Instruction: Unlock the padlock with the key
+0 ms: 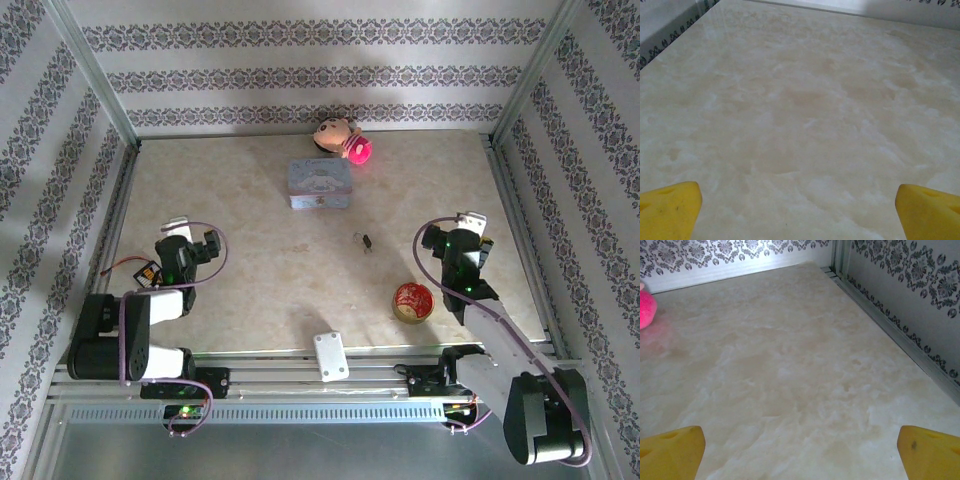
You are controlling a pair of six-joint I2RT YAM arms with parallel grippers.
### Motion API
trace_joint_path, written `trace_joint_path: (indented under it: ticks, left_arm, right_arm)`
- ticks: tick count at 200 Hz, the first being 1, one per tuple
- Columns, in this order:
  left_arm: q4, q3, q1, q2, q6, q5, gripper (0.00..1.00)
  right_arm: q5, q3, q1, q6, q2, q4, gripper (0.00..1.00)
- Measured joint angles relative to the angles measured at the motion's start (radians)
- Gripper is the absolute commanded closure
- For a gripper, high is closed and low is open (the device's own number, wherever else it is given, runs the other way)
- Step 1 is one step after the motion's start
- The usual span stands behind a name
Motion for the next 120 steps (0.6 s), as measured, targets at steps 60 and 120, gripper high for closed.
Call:
trace_joint_path:
  ticks: [60,120]
  left_arm:
    - [0.248,0.002,0.027,0.193,0.044,0.186,0.01]
    - [0.229,0.072,0.031,0.221,0.109,0.351,0.01]
  right_arm:
    - [-0.026,-0.044,-0.019,-0.052,0.086,0.196,0.02]
    - [-0.115,-0.1,-0.034,-0.078,0.287,0.453,0.02]
